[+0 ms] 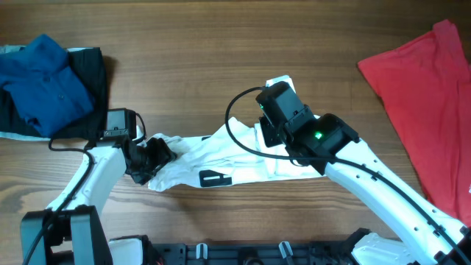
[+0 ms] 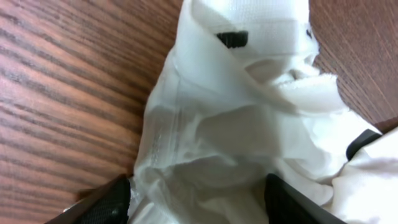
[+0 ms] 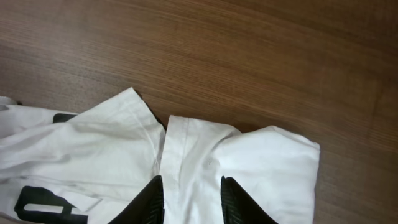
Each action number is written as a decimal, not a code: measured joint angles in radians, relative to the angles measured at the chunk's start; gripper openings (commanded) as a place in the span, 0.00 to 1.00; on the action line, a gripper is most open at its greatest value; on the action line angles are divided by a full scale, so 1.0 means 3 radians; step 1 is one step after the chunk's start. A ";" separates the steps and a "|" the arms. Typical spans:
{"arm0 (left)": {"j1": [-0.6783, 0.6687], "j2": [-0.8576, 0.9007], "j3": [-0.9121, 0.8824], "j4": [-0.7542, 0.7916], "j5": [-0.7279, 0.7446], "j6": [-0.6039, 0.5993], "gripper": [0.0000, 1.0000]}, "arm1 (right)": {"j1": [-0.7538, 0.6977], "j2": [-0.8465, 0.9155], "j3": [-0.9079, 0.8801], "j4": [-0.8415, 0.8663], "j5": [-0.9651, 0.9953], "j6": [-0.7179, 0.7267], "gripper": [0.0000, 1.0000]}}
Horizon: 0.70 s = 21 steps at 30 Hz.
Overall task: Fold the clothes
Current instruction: 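Withdraw the right gripper to the right and pull the left gripper leftward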
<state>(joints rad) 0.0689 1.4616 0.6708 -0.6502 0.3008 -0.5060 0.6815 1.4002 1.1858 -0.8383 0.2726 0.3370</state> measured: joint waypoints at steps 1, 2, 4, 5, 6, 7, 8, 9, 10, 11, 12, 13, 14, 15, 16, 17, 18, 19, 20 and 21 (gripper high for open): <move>0.0000 0.0000 -0.0018 0.0029 -0.0001 0.0006 0.69 | 0.0000 0.0000 0.0000 -0.0031 0.0018 0.0045 0.28; 0.0000 0.0000 -0.0024 0.0039 -0.0001 0.0019 0.68 | 0.0000 0.0000 0.0000 -0.0109 0.0074 0.0131 0.27; 0.0000 0.0011 -0.0052 0.0111 0.0006 0.0025 0.66 | -0.0005 0.0000 0.0003 -0.0258 0.0202 0.0326 0.28; 0.0000 0.0022 -0.0052 0.0130 0.0018 0.0025 0.65 | -0.0013 0.0000 0.0006 -0.0394 0.0292 0.0465 0.29; 0.0008 0.0041 -0.0051 0.0151 0.0034 0.0025 0.65 | -0.0031 0.0000 0.0005 -0.0544 0.0379 0.0629 0.30; 0.0015 0.0051 -0.0051 0.0168 0.0065 0.0027 0.65 | -0.0061 0.0000 0.0005 -0.0635 0.0446 0.0796 0.33; 0.0017 0.0066 -0.0045 0.0186 0.0092 0.0032 0.64 | -0.0095 0.0000 0.0008 -0.0753 0.0498 0.0974 0.34; 0.0018 0.0090 -0.0032 0.0188 0.0125 0.0052 0.64 | -0.0142 -0.0001 0.0006 -0.0916 0.0534 0.1202 0.34; 0.0022 0.0099 -0.0027 0.0186 0.0139 0.0067 0.65 | -0.0205 -0.0005 0.0006 -0.1047 0.0553 0.1396 0.35; 0.0022 0.0112 -0.0020 0.0191 0.0170 0.0103 0.64 | -0.0271 -0.0013 0.0005 -0.1183 0.0554 0.1596 0.38; 0.0022 0.0126 -0.0017 0.0210 0.0212 0.0131 0.64 | -0.0345 -0.0032 0.0004 -0.1292 0.0549 0.1779 0.43; 0.0022 0.0135 -0.0011 0.0210 0.0230 0.0148 0.64 | -0.0423 -0.0056 0.0004 -0.1357 0.0539 0.1900 0.48; 0.0022 0.0135 -0.0011 0.0212 0.0247 0.0175 0.64 | -0.0516 -0.0098 0.0004 -0.1422 0.0523 0.2029 0.52; 0.0022 0.0137 -0.0011 0.0216 0.0271 0.0203 0.63 | -0.0598 -0.0136 0.0004 -0.1474 0.0512 0.2088 0.53; 0.0023 0.0145 -0.0011 0.0225 0.0295 0.0230 0.63 | -0.0664 -0.0175 0.0004 -0.1522 0.0505 0.2134 0.54; 0.0024 0.0154 -0.0011 0.0239 0.0341 0.0277 0.63 | -0.0684 -0.0191 0.0004 -0.1540 0.0502 0.2163 0.54; 0.0024 0.0159 -0.0011 0.0245 0.0369 0.0306 0.63 | -0.0801 -0.0278 0.0004 -0.1607 0.0487 0.2179 0.54; 0.0024 0.0165 -0.0011 0.0249 0.0389 0.0333 0.62 | -0.0860 -0.0326 0.0004 -0.1624 0.0473 0.2178 0.55; 0.0024 0.0172 -0.0011 0.0251 0.0407 0.0360 0.62 | -0.0938 -0.0389 0.0004 -0.1637 0.0441 0.2173 0.55; 0.0024 0.0173 -0.0011 0.0251 0.0418 0.0383 0.62 | -0.1022 -0.0460 0.0004 -0.1642 0.0413 0.2152 0.56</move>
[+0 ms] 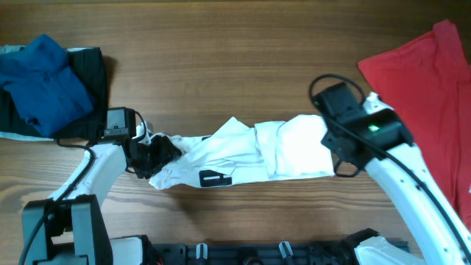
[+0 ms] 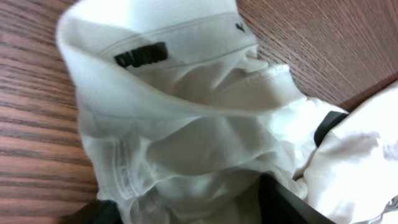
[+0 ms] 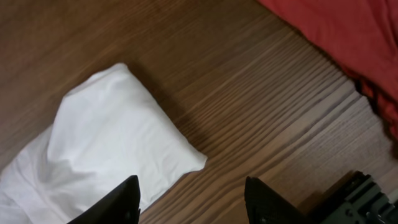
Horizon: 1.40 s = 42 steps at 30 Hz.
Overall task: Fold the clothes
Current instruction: 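Withdraw the right gripper to the right and pull the left gripper leftward, then lift the shirt's left end with the left gripper and fold it rightward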
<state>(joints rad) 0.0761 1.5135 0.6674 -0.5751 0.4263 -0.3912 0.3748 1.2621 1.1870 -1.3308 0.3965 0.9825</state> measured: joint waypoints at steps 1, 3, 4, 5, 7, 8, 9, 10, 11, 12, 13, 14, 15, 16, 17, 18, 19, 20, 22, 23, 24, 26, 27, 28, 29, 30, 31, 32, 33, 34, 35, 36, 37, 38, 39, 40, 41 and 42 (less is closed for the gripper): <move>0.0000 0.0001 -0.0003 0.0001 0.0015 0.0033 0.62 | -0.0098 -0.0097 0.0000 -0.0003 -0.0037 -0.0027 0.56; 0.0000 0.0001 -0.0019 0.0038 0.0046 0.0055 0.53 | -0.0225 -0.0234 0.0000 -0.0004 -0.0084 -0.0083 0.57; 0.0000 0.0001 -0.0031 0.0062 0.0060 0.0057 0.43 | -0.0289 -0.0313 0.0000 -0.0004 -0.0102 -0.0126 0.57; 0.0000 0.0001 -0.0050 0.0107 0.0067 0.0089 0.19 | -0.0357 -0.0403 0.0001 -0.0009 -0.0125 -0.0174 0.57; 0.0005 0.0009 -0.0085 0.0139 0.0083 0.0104 0.04 | -0.0423 -0.0491 0.0001 -0.0032 -0.0137 -0.0240 0.57; 0.0005 0.0023 -0.0113 0.0159 0.0061 0.0106 0.04 | -0.0460 -0.0529 0.0001 -0.0050 -0.0141 -0.0272 0.57; 0.0006 0.0053 -0.0141 0.0174 0.0072 0.0114 0.04 | -0.0497 -0.0551 0.0001 -0.0067 -0.0154 -0.0305 0.57; 0.0006 0.0053 -0.0140 0.0175 0.0072 0.0118 0.04 | -0.0523 -0.0562 0.0001 -0.0084 -0.0163 -0.0315 0.57; 0.0006 0.0051 -0.0139 0.0173 0.0072 0.0118 0.04 | -0.0542 -0.0568 0.0001 -0.0102 -0.0164 -0.0324 0.57; 0.0015 0.0045 -0.0132 0.0160 0.0071 0.0118 0.04 | -0.0561 -0.0575 0.0001 -0.0120 -0.0164 -0.0329 0.57; 0.0028 0.0034 -0.0114 0.0120 0.0069 0.0118 0.04 | -0.0580 -0.0579 0.0001 -0.0132 -0.0165 -0.0329 0.57; 0.0058 0.0014 -0.0089 0.0074 0.0064 0.0118 0.04 | -0.0599 -0.0585 0.0001 -0.0144 -0.0167 -0.0331 0.57; 0.0104 -0.0019 -0.0046 0.0001 0.0058 0.0118 0.04 | -0.0614 -0.0586 0.0001 -0.0149 -0.0169 -0.0331 0.57; 0.0161 -0.0065 0.0011 -0.0078 0.0058 0.0120 0.04 | -0.0631 -0.0587 0.0001 -0.0150 -0.0174 -0.0332 0.57; 0.0225 -0.0118 0.0093 -0.0165 0.0058 0.0130 0.04 | -0.0643 -0.0586 0.0001 -0.0148 -0.0177 -0.0342 0.57; 0.0309 -0.0188 0.0200 -0.0240 0.0056 0.0142 0.04 | -0.0651 -0.0586 0.0001 -0.0148 -0.0177 -0.0359 0.57; 0.0366 -0.0228 0.0268 -0.0298 0.0051 0.0164 0.04 | -0.0651 -0.0586 0.0001 -0.0142 -0.0177 -0.0371 0.58; 0.0439 -0.0261 0.0369 -0.0404 0.0048 0.0184 0.04 | -0.0651 -0.0586 0.0001 -0.0136 -0.0179 -0.0398 0.58; 0.0614 -0.0309 0.0543 -0.0561 0.0029 0.0217 0.04 | -0.0651 -0.0586 0.0001 -0.0134 -0.0187 -0.0418 0.59; 0.0701 -0.0312 0.0608 -0.0660 0.0031 0.0228 0.04 | -0.0651 -0.0586 0.0001 -0.0118 -0.0187 -0.0421 0.59; 0.0797 -0.0313 0.0659 -0.0735 0.0025 0.0239 0.04 | -0.0651 -0.0586 0.0000 -0.0098 -0.0187 -0.0430 0.59; 0.1019 -0.0312 0.0764 -0.0894 0.0019 0.0240 0.04 | -0.0651 -0.0586 0.0000 -0.0045 -0.0188 -0.0449 0.59; 0.1115 -0.0312 0.0842 -0.0974 0.0042 0.0243 0.04 | -0.0651 -0.0581 0.0000 -0.0001 -0.0196 -0.0479 0.59; 0.1175 -0.0313 0.0907 -0.1020 0.0078 0.0242 0.04 | -0.0651 -0.0566 0.0000 0.0048 -0.0215 -0.0506 0.59; 0.1199 -0.0313 0.0974 -0.1073 0.0121 0.0240 0.04 | -0.0651 -0.0540 -0.0003 0.0098 -0.0242 -0.0547 0.59; 0.1195 -0.0314 0.1038 -0.1115 0.0165 0.0240 0.04 | -0.0651 -0.0501 -0.0003 0.0156 -0.0278 -0.0596 0.60; 0.1160 -0.0315 0.1127 -0.1200 0.0223 0.0239 0.04 | -0.0651 -0.0434 -0.0004 0.0228 -0.0331 -0.0669 0.60; 0.1106 -0.0322 0.1185 -0.1242 0.0258 0.0230 0.04 | -0.0651 -0.0373 -0.0005 0.0290 -0.0375 -0.0735 0.61; 0.1038 -0.0329 0.1230 -0.1264 0.0300 0.0207 0.04 | -0.0651 -0.0301 -0.0008 0.0357 -0.0431 -0.0823 0.61; 0.0947 -0.0336 0.1277 -0.1280 0.0342 0.0164 0.04 | -0.0651 -0.0230 -0.0009 0.0435 -0.0490 -0.0921 0.62; 0.0839 -0.0345 0.1315 -0.1278 0.0402 0.0107 0.04 | -0.0651 -0.0146 -0.0009 0.0542 -0.0572 -0.1069 0.62; 0.0689 -0.0357 0.1354 -0.1263 0.0459 0.0022 0.04 | -0.0651 -0.0076 -0.0009 0.0607 -0.0635 -0.1195 0.62; 0.0576 -0.0367 0.1375 -0.1240 0.0502 -0.0069 0.04 | -0.0651 -0.0009 -0.0010 0.0650 -0.0687 -0.1305 0.63; 0.0449 -0.0376 0.1387 -0.1207 0.0529 -0.0170 0.04 | -0.0651 0.0056 -0.0010 0.0685 -0.0727 -0.1406 0.63; 0.0309 -0.0381 0.1395 -0.1169 0.0554 -0.0268 0.04 | -0.0651 0.0127 -0.0010 0.0712 -0.0757 -0.1512 0.63; 0.0275 -0.0381 0.1395 -0.1158 0.0591 -0.0352 0.04 | -0.0651 0.0221 -0.0010 0.0739 -0.0792 -0.1624 0.63; 0.0039 -0.0381 0.1397 -0.1106 0.0599 -0.0443 0.04 | -0.0651 0.0300 -0.0010 0.0760 -0.0802 -0.1695 0.63; -0.0093 -0.0383 0.1397 -0.0999 0.0594 -0.0554 0.04 | -0.0651 0.0385 -0.0010 0.0778 -0.0813 -0.1759 0.63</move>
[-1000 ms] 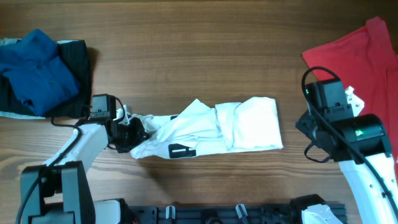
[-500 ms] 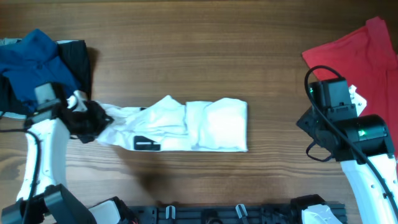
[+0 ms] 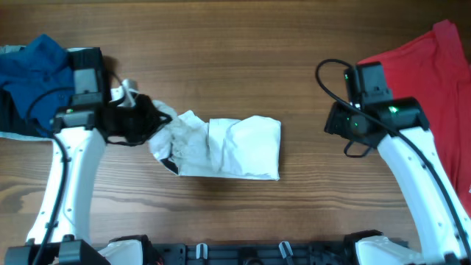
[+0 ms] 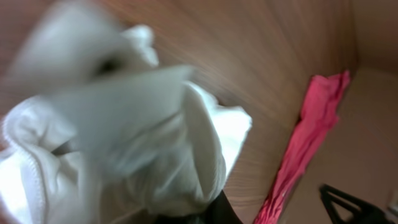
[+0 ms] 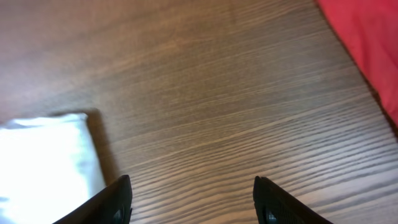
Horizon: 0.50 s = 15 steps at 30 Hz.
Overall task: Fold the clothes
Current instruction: 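Lift the shirt's left end with the left gripper and fold it rightward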
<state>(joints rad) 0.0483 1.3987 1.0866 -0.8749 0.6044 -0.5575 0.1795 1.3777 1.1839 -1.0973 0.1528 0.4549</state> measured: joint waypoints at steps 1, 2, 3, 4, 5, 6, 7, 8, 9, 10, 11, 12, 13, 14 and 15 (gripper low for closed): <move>-0.0156 0.0000 0.0003 0.0114 0.0008 -0.0102 0.04 | 0.0000 0.0065 0.0000 0.0022 -0.0011 -0.0036 0.63; -0.0329 0.0000 0.0003 0.0211 0.0023 -0.0203 0.04 | 0.0000 0.0177 0.0000 0.0064 -0.0022 -0.0092 0.63; -0.0500 0.0000 0.0004 0.0301 0.0037 -0.0319 0.04 | 0.0000 0.0238 0.0000 0.0088 -0.0027 -0.0122 0.63; -0.0649 -0.0001 0.0004 0.0401 0.0048 -0.0421 0.04 | 0.0000 0.0346 -0.0003 0.0140 -0.0038 -0.0165 0.63; -0.0807 -0.0001 0.0004 0.0553 0.0062 -0.0562 0.04 | 0.0000 0.0399 -0.0004 0.0163 -0.0047 -0.0189 0.63; -0.0942 -0.0001 0.0009 0.0654 0.0061 -0.0684 0.04 | 0.0000 0.0469 -0.0005 0.0195 -0.0050 -0.0210 0.63; -0.1012 -0.0001 0.0009 0.0704 0.0046 -0.0765 0.04 | 0.0000 0.0509 -0.0005 0.0210 -0.0050 -0.0216 0.63; -0.1105 -0.0001 0.0010 0.0754 0.0004 -0.0863 0.04 | 0.0000 0.0562 -0.0005 0.0244 -0.0050 -0.0225 0.63; -0.1195 -0.0001 0.0010 0.0760 -0.0055 -0.0956 0.04 | -0.0003 0.0613 -0.0005 0.0267 -0.0050 -0.0228 0.63; -0.1289 -0.0001 0.0009 0.0760 -0.0125 -0.1044 0.04 | -0.0010 0.0654 -0.0005 0.0284 -0.0050 -0.0229 0.63; -0.1368 -0.0001 0.0010 0.0760 -0.0192 -0.1113 0.04 | -0.0024 0.0690 -0.0005 0.0296 -0.0050 -0.0235 0.63; -0.1443 -0.0001 0.0010 0.0760 -0.0259 -0.1174 0.04 | -0.0047 0.0720 -0.0005 0.0299 -0.0051 -0.0242 0.63; -0.1526 0.0000 0.0010 0.0764 -0.0342 -0.1236 0.04 | -0.0067 0.0738 -0.0005 0.0298 -0.0053 -0.0252 0.63; -0.1631 0.0003 0.0010 0.0765 -0.0432 -0.1310 0.04 | -0.0107 0.0755 -0.0005 0.0298 -0.0053 -0.0252 0.63; -0.1700 0.0010 0.0010 0.0779 -0.0484 -0.1358 0.04 | -0.0128 0.0757 -0.0005 0.0298 -0.0062 -0.0253 0.63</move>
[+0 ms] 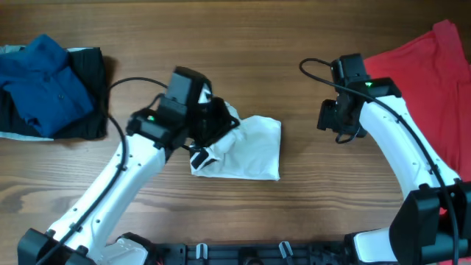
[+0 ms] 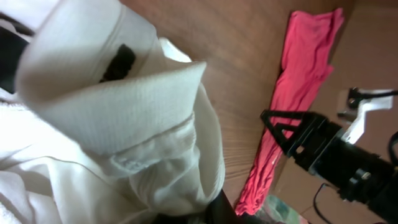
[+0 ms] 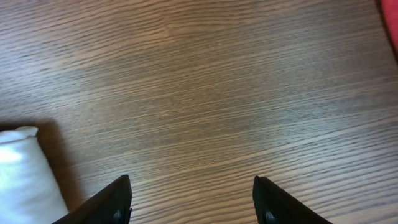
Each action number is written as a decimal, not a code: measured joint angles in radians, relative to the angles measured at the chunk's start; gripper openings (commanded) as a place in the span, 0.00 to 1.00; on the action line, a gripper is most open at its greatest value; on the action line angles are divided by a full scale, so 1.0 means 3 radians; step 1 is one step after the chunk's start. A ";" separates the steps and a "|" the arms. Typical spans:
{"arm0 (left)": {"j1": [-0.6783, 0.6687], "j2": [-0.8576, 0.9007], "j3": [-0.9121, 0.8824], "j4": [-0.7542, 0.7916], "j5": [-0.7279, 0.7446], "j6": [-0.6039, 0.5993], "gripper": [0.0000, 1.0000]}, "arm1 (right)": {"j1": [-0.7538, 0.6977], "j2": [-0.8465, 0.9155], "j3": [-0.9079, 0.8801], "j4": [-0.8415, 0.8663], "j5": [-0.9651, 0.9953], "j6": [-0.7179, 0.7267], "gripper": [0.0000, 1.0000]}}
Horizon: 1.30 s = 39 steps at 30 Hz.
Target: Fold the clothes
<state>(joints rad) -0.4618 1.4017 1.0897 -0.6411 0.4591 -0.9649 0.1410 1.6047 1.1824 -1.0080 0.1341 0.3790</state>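
Observation:
The white shirt (image 1: 250, 151) lies as a short bundle at the table's middle, its right half flat. My left gripper (image 1: 215, 121) is shut on the shirt's collar end, holding it up over the bundle's left part. In the left wrist view that collar (image 2: 118, 118) fills the frame and hides the fingers, except for a dark tip at the bottom. My right gripper (image 1: 335, 124) stands open over bare wood to the right of the shirt. In the right wrist view, only a white corner of the shirt (image 3: 25, 177) shows left of the right gripper (image 3: 193, 202).
A blue shirt (image 1: 44, 81) lies on a black garment (image 1: 92, 70) at the far left. A red garment (image 1: 427, 96) is spread along the right edge and also shows as the red cloth (image 2: 298, 74) in the left wrist view.
My left gripper, still shut on the collar end, has moved from left of the shirt to over its left part. The bundle is shorter now. My right gripper stays open and shifted slightly.
The shirt lay as a long strip, my left gripper shut on its left end and my right gripper on the folded-in right end. Then the right gripper was open and clear to the right. Later the left end was raised; now it is over the bundle.

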 measured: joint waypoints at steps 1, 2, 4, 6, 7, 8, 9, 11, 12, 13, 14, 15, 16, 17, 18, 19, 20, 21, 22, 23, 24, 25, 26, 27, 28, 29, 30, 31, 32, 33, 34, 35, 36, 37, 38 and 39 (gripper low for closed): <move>-0.0053 0.0010 -0.0001 0.0038 -0.0034 -0.0025 0.04 | -0.0010 0.0000 0.0000 0.0000 -0.0001 0.0000 0.63; -0.0123 0.0042 0.0000 0.0128 -0.0083 -0.0066 0.04 | -0.0019 0.0000 0.0000 0.0001 -0.0009 0.0000 0.63; -0.0223 0.0109 0.0000 0.0251 -0.0122 -0.0114 0.04 | -0.0024 0.0000 0.0000 0.0000 -0.0011 0.0000 0.63; -0.0333 0.0184 0.0000 0.0427 -0.0160 -0.0173 0.04 | -0.0024 0.0000 -0.0001 0.0000 -0.0013 0.0000 0.63; -0.0393 0.0224 0.0000 0.0516 -0.0192 -0.0219 0.04 | -0.0024 0.0000 -0.0001 -0.0001 -0.0013 0.0000 0.63; -0.0423 0.0242 0.0000 0.0543 -0.0211 -0.0234 0.04 | -0.0024 0.0000 -0.0001 -0.0001 -0.0013 0.0000 0.63; -0.0449 0.0259 0.0000 0.0562 -0.0243 -0.0247 0.04 | -0.0024 0.0000 -0.0001 -0.0003 -0.0013 -0.0001 0.63; -0.0486 0.0304 0.0000 0.0575 -0.0281 -0.0270 0.04 | -0.0024 0.0000 -0.0001 -0.0008 -0.0014 0.0000 0.63; -0.0497 0.0334 0.0000 0.0577 -0.0298 -0.0273 0.04 | -0.0024 0.0000 -0.0001 -0.0014 -0.0014 0.0000 0.63; -0.0510 0.0360 0.0000 0.0582 -0.0313 -0.0284 0.04 | -0.0024 0.0000 -0.0001 -0.0014 -0.0014 0.0000 0.63; -0.0528 0.0393 0.0000 0.0589 -0.0322 -0.0292 0.06 | -0.0024 0.0000 -0.0001 -0.0014 -0.0014 0.0000 0.63; -0.0543 0.0418 0.0000 0.0600 -0.0327 -0.0295 0.13 | -0.0024 0.0000 -0.0001 -0.0014 -0.0014 -0.0001 0.63; -0.0557 0.0435 0.0000 0.0621 -0.0333 -0.0294 0.24 | -0.0024 0.0000 -0.0001 -0.0014 -0.0014 0.0000 0.63; -0.0584 0.0462 0.0000 0.0683 -0.0351 -0.0313 0.37 | -0.0024 0.0000 -0.0001 -0.0017 -0.0014 0.0000 0.63; -0.0610 0.0484 0.0000 0.0754 -0.0360 -0.0303 0.44 | -0.0024 0.0000 -0.0001 -0.0015 -0.0017 -0.0001 0.63; -0.0645 0.0510 0.0000 0.0851 -0.0366 -0.0322 0.49 | -0.0024 0.0000 -0.0001 -0.0023 -0.0024 -0.0001 0.63; -0.0688 0.0535 0.0005 0.0949 -0.0367 -0.0334 0.54 | -0.0024 0.0000 -0.0001 -0.0027 -0.0025 0.0000 0.63; -0.0718 0.0549 0.0006 0.1033 -0.0352 -0.0327 0.57 | -0.0024 0.0000 -0.0001 -0.0032 -0.0027 0.0000 0.63; -0.0740 0.0553 0.0006 0.1125 -0.0300 -0.0300 0.58 | -0.0024 0.0000 -0.0001 -0.0050 -0.0034 -0.0001 0.63; -0.0743 0.0549 0.0006 0.1169 -0.0261 -0.0291 0.58 | -0.0024 0.0000 -0.0001 -0.0056 -0.0036 -0.0001 0.63; -0.0734 0.0544 0.0006 0.1188 -0.0226 -0.0266 0.59 | -0.0024 0.0000 -0.0001 -0.0062 -0.0037 0.0000 0.63; -0.0711 0.0534 0.0006 0.1188 -0.0196 -0.0233 0.59 | -0.0024 0.0000 -0.0001 -0.0064 -0.0039 -0.0001 0.63; -0.0685 0.0520 0.0006 0.1172 -0.0174 -0.0207 0.59 | -0.0024 0.0000 -0.0001 -0.0064 -0.0045 -0.0001 0.63; -0.0624 0.0479 0.0006 0.1138 -0.0146 -0.0151 0.59 | -0.0024 0.0000 -0.0001 -0.0064 -0.0055 -0.0010 0.63; -0.0557 0.0427 0.0006 0.1109 -0.0137 -0.0095 0.59 | -0.0024 0.0000 -0.0001 -0.0060 -0.0093 -0.0042 0.63; -0.0441 0.0334 0.0008 0.1035 -0.0130 -0.0013 0.59 | -0.0024 0.0000 -0.0001 -0.0036 -0.0177 -0.0126 0.63; -0.0361 0.0280 0.0009 0.0974 -0.0127 0.0033 0.59 | -0.0024 0.0000 -0.0001 -0.0001 -0.0309 -0.0231 0.64; -0.0233 0.0201 0.0014 0.0857 -0.0135 0.0100 0.61 | -0.0024 0.0000 -0.0001 0.0024 -0.0465 -0.0350 0.64; -0.0071 0.0123 0.0023 0.0694 -0.0182 0.0178 0.61 | -0.0024 0.0000 -0.0001 0.0045 -0.0693 -0.0498 0.64; 0.0043 0.0089 0.0038 0.0552 -0.0242 0.0233 0.61 | -0.0024 0.0000 -0.0001 0.0056 -0.0951 -0.0655 0.64; 0.0192 0.0064 0.0046 0.0348 -0.0334 0.0275 0.61 | -0.0024 0.0000 -0.0001 0.0064 -0.1205 -0.0788 0.64; 0.0362 0.0069 0.0047 0.0170 -0.0453 0.0326 0.61 | -0.0015 0.0000 -0.0001 0.0065 -0.1460 -0.0928 0.63; 0.0478 0.0097 0.0046 0.0076 -0.0538 0.0378 0.61 | 0.0008 0.0000 -0.0001 0.0074 -0.1658 -0.1021 0.63; 0.0554 0.0131 0.0046 0.0019 -0.0595 0.0436 0.61 | 0.0050 0.0000 -0.0001 0.0088 -0.1820 -0.1100 0.63; 0.0598 0.0174 0.0046 -0.0009 -0.0622 0.0487 0.61 | 0.0099 0.0000 -0.0001 0.0104 -0.1907 -0.1144 0.62; 0.0631 0.0242 0.0046 -0.0023 -0.0659 0.0553 0.61 | 0.0188 0.0000 -0.0001 0.0128 -0.2019 -0.1191 0.62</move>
<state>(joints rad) -0.2726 1.4742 1.1034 -0.6479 0.2615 -0.7990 0.1974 1.6047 1.1820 -0.9695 -0.4717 0.0216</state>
